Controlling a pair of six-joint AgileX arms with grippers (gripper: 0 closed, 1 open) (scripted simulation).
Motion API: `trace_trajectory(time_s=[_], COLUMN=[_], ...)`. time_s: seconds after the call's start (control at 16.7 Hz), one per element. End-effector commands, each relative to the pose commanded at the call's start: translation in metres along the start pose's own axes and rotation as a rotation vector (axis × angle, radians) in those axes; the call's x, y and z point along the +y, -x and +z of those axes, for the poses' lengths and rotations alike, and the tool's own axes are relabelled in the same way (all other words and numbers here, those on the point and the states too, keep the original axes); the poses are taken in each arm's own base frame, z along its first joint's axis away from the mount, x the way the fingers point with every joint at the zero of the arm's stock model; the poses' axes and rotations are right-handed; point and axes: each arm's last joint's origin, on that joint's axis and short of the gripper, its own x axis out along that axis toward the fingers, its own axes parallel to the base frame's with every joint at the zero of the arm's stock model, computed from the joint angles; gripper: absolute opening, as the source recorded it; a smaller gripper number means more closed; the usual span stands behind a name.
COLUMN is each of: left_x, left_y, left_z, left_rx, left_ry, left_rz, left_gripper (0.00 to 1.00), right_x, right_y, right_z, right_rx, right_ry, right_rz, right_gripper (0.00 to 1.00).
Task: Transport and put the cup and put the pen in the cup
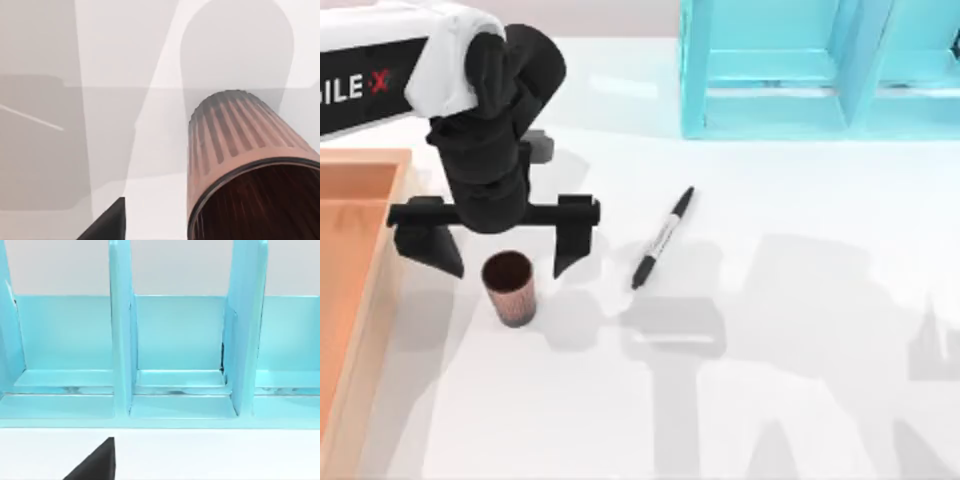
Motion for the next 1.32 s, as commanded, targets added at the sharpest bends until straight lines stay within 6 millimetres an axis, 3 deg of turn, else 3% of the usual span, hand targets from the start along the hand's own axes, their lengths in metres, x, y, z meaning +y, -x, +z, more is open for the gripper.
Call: trace_trajectory(time_s=[0.42, 0.6, 0.96, 1.14, 1.32], left_x=[-0.001, -0.005, -0.002, 0.001, 0.002], left_y=[0.007, 0.036, 0.129, 0.149, 0.15], left_z=[0.003, 0.01, 0.006, 0.001, 0.001], left_rx=[0.005, 0.013, 0.008, 0.001, 0.0], left_ry=[0.002, 0.0, 0.0, 0.001, 0.001], left_rz=[0.002, 0.006, 0.003, 0.0, 0.0], left_gripper=[1.0, 1.0, 1.0, 1.0, 1.0], right_x=[0.0, 0.0, 0.0, 0.0, 0.0], right_y=[0.0, 0.0, 0.0, 0.0, 0.0], right_z=[0.0, 0.0, 0.0, 0.0, 0.0], right_rx=[0.0, 0.0, 0.0, 0.0, 0.0], right_ry=[0.0, 0.0, 0.0, 0.0, 0.0], right_rz=[0.0, 0.0, 0.0, 0.0, 0.0], right_gripper=[1.0, 1.0, 1.0, 1.0, 1.0])
